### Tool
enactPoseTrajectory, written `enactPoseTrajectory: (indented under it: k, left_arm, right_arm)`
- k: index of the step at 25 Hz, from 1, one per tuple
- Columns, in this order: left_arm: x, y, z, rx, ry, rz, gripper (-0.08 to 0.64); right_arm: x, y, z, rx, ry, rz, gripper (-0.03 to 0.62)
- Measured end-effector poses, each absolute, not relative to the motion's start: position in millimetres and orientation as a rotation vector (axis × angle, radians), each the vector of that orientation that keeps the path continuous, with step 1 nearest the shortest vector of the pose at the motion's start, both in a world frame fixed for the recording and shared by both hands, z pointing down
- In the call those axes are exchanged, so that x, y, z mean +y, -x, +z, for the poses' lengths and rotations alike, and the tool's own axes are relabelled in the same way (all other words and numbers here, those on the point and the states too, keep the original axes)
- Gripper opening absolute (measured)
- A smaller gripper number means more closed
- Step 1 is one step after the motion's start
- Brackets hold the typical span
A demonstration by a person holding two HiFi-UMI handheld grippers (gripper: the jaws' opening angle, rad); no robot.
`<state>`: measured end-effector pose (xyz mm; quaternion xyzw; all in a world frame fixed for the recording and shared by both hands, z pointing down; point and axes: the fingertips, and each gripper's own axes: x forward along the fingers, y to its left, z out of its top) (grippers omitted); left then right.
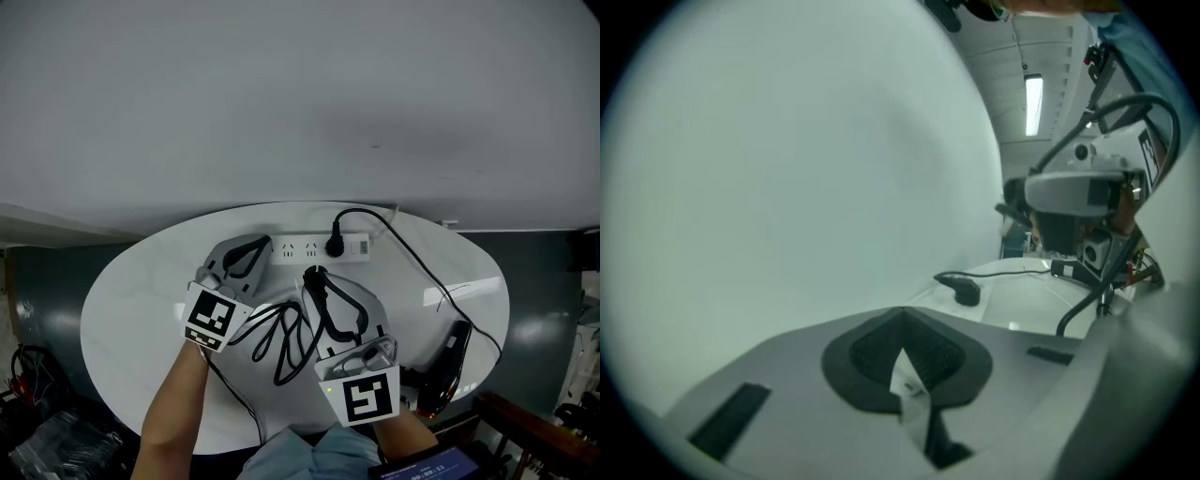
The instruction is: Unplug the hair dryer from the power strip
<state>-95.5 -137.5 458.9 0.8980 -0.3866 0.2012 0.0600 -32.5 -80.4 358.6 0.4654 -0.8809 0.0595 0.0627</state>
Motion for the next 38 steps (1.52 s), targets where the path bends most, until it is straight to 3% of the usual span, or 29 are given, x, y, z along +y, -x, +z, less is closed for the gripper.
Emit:
enactPoseTrajectory:
  k: [9,21,27,30,38]
  left_arm:
    - [-125,81,383,-1.327,-2.870,0.424,-0.002]
    - [-69,59,305,-1.484,-2.754,0.216,-0.002]
    - [-44,61,283,-1.532,-2.730,0.200,-0.002]
    - [-36,57,280,-1.537,-2.736,0.199,-0.002]
    - [-20,47,267,-1.574,-2.730,0.152,0.000]
  right_arm:
    - [-56,22,412,-2.509,-1.106,0.027,0.073]
    - [-43,15,451,-2.490,-1.139,0.208,0.098]
    - [-28,13,457,-2.454,-1.070,0.206,0.125]
    - [-20,10,461,-2.444,-1.028,0.224,0.175]
    - [-5,-3,427,-2.502,-1.040,0.166,0.175]
